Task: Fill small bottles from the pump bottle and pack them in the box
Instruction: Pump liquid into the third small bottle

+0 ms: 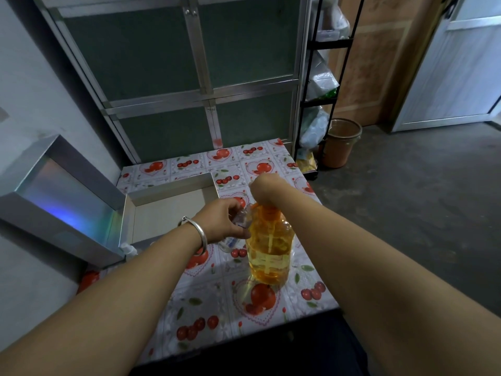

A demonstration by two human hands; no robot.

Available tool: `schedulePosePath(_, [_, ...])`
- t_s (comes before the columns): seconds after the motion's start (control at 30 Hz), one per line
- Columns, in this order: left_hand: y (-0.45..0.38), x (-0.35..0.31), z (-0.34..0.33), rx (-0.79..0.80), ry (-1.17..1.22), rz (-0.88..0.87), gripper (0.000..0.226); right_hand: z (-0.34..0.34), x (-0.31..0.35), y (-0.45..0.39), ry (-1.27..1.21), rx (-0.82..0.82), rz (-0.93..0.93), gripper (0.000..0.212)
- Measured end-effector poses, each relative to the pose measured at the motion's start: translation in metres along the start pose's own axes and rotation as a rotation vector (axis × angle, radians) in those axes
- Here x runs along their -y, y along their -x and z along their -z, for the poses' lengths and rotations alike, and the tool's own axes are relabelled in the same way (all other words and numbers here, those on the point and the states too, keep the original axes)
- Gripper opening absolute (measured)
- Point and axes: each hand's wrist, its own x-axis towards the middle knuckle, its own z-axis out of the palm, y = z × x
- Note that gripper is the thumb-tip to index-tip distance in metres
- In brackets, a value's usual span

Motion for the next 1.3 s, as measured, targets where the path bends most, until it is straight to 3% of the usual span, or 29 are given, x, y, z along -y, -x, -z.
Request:
schedulePosePath(0.23, [-0.001, 0.000, -0.001, 0.001, 0.007, -0.012, 0.043, -0.005, -0.002, -0.006, -0.108, -0.050, -0.075, 0.029])
schedulePosePath(0.43, [-0.001, 0.000, 0.000, -0.002, -0.012, -0.005, 0.044, 0.004, 0.000, 0.005, -0.128, -0.006, 0.003, 0.034])
schedulePosePath(0.57, [-0.002, -0.001, 0.001, -0.003, 0.001, -0.005, 0.043, 0.006, 0.000, 0.005, -0.042, 0.002, 0.019, 0.014])
schedulePosePath(0.67, [-0.002, 0.000, 0.000, -0.004, -0.005, -0.008, 0.044, -0.001, -0.004, 0.005, -0.177, -0.082, -0.027, 0.030])
schedulePosePath(0.87, [0.002, 0.000, 0.001, 0.000, -0.010, 0.004, 0.045, 0.005, 0.002, 0.007, -0.219, -0.008, -0.029, 0.041])
schedulePosePath(1.0, [0.001, 0.001, 0.000, -0.004, -0.009, -0.002, 0.044, 0.003, 0.000, 0.004, -0.141, -0.027, -0.034, 0.026])
schedulePosePath(1.3, [0.001, -0.004, 0.001, 0.003, 0.025, -0.020, 0.035, 0.005, 0.001, 0.003, -0.199, -0.032, -0.020, 0.034])
